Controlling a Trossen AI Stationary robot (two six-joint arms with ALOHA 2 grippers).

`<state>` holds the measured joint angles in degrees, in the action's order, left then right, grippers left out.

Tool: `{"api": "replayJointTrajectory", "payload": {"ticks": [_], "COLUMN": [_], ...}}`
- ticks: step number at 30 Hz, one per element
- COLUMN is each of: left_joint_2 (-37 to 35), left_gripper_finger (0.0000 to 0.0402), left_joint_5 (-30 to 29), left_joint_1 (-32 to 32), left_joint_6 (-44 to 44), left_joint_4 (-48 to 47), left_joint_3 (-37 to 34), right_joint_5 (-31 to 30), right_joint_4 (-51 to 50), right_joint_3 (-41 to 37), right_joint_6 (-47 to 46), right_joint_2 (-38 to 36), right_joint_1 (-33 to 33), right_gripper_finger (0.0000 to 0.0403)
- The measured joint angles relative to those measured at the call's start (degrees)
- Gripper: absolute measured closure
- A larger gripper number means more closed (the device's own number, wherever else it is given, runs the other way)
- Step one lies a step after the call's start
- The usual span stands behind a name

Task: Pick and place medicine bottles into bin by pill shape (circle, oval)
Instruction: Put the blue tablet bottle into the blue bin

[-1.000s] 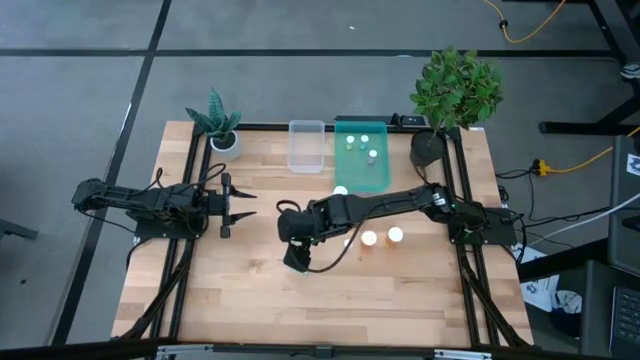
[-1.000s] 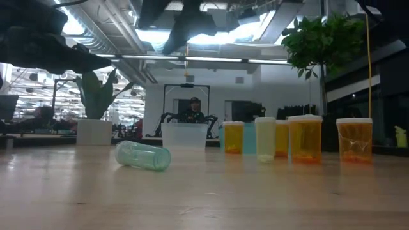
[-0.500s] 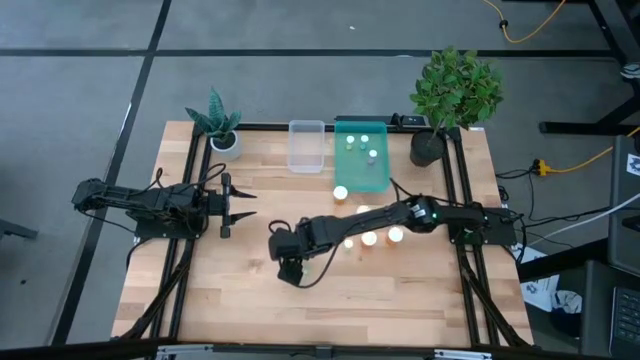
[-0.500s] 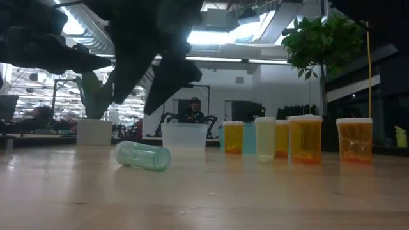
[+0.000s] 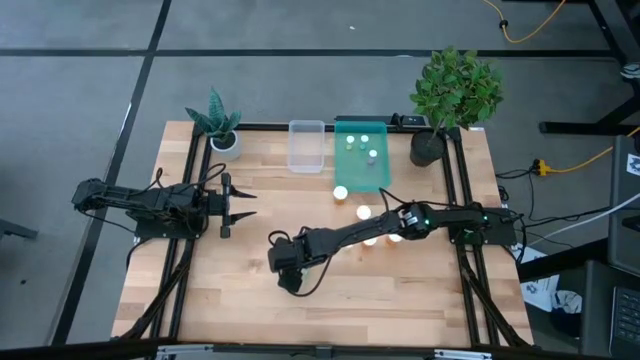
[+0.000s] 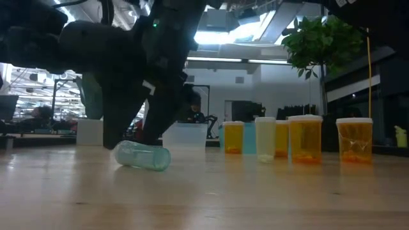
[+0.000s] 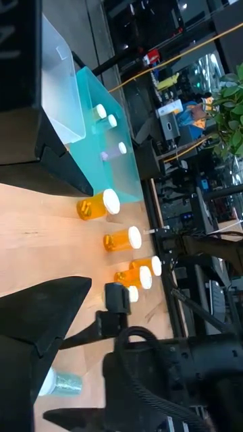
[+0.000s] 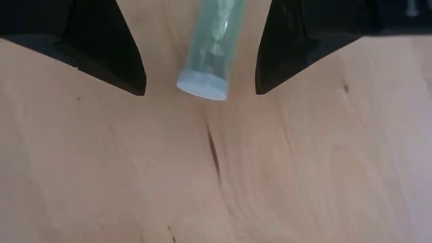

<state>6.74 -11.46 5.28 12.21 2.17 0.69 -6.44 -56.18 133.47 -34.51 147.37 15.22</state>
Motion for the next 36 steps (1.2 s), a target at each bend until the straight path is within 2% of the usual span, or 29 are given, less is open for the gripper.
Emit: {"api": "replayJointTrajectory", "payload": {"ticks": [6, 12, 18, 31, 33, 36], "left_joint_2": [-0.01, 0.00, 0.00, -0.02, -0.02, 0.00], "left_gripper_finger": [0.0206, 0.0206, 0.0206, 0.0206, 0.0206, 0.0206], "left_joint_5": [-0.01, 0.00, 0.00, -0.01, 0.00, 0.00], "left_joint_1": [-0.01, -0.02, -0.02, 0.00, -0.02, 0.00], "left_joint_6": [0.00, 0.00, 0.00, 0.00, 0.00, 0.00], "left_joint_4": [0.00, 0.00, 0.00, -0.02, -0.01, 0.00], "left_joint_3": [0.00, 0.00, 0.00, 0.00, 0.00, 0.00], "right_joint_5": [-2.98, -3.13, -3.15, -3.19, -4.93, -10.79], "right_joint_4": [0.02, -1.92, -3.04, -3.30, -3.20, -3.50], "right_joint_3": [0.04, 0.06, 0.08, 0.08, 0.06, 0.69], "right_joint_6": [-0.13, -1.18, -1.50, -2.79, -2.77, -2.65], "right_joint_2": [0.76, 1.48, 1.48, 1.47, 1.24, 1.09], "right_joint_1": [0.10, 0.15, 0.22, 0.24, 0.42, 1.10], "right_gripper_finger": [0.0124, 0.0132, 0.0171, 0.0286, 0.0289, 0.0289]}}
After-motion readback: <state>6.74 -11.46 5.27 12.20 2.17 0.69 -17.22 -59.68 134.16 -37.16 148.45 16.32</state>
